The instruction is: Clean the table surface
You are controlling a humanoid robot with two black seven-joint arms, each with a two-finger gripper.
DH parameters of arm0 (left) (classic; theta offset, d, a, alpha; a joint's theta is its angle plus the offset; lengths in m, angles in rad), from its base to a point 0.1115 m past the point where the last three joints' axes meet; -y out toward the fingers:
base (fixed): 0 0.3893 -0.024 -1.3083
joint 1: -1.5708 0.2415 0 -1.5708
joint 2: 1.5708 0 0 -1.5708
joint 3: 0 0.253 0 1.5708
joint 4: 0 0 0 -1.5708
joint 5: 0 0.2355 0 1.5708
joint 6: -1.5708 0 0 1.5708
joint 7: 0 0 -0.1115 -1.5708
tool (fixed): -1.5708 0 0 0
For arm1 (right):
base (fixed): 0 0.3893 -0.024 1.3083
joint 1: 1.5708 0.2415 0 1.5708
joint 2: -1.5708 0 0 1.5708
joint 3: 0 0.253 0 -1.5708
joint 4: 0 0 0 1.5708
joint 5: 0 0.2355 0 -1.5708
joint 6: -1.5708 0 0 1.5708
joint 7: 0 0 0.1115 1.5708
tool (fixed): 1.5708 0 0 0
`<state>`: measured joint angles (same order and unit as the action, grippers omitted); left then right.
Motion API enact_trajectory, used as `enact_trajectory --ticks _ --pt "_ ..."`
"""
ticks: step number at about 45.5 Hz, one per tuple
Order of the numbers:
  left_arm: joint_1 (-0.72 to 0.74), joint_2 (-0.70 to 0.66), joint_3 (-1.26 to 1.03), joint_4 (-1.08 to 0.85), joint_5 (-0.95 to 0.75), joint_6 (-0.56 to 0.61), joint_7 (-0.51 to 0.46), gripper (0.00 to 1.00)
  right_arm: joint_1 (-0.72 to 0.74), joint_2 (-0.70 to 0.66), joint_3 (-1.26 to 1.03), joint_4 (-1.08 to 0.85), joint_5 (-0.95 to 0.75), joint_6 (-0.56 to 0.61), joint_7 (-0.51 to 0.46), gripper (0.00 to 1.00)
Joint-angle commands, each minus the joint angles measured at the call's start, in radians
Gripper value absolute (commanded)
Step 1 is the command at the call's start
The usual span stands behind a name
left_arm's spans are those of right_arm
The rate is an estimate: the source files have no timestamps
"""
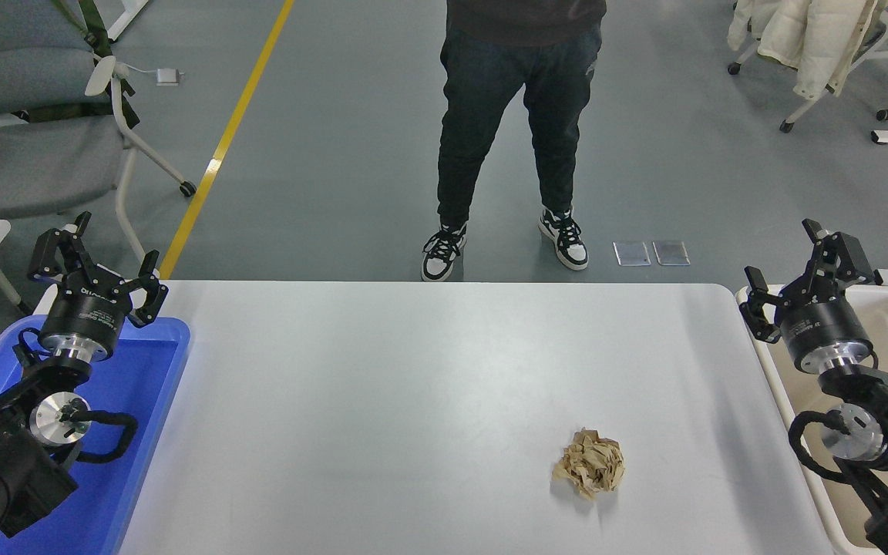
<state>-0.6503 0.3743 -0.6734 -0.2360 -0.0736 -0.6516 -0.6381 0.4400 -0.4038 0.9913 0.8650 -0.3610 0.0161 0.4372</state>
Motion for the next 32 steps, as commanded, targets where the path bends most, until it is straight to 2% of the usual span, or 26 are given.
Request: enact_trajectory --ticks 1,5,17,23,27,32 --pt "0.0 0.0 0.0 0.0 0.0 0.0 0.0 1.0 0.009 -0.046 -0.056 0.107 0.001 -0.094 -0.141 1.0" --pt "0.0 0.0 0.0 0.0 0.0 0.0 0.0 1.0 0.009 -0.092 -0.077 0.176 0.001 -0.122 -0.196 1.0" --pt "0.0 0.0 0.0 0.0 0.0 -0.002 0.0 1.0 0.016 -0.259 -0.173 0.379 -0.003 -0.133 -0.218 1.0" --pt "0.0 0.0 0.0 0.0 0.0 0.0 0.0 1.0 0.011 -0.418 -0.298 0.612 -0.045 -0.139 -0.325 1.0" --pt "0.0 0.0 0.0 0.0 0.0 0.0 0.0 1.0 0.006 -0.484 -0.319 0.725 -0.088 -0.139 -0.354 1.0" --pt "0.0 0.002 0.0 0.0 0.0 0.0 0.0 1.0 0.006 -0.53 -0.329 0.779 -0.113 -0.134 -0.408 1.0"
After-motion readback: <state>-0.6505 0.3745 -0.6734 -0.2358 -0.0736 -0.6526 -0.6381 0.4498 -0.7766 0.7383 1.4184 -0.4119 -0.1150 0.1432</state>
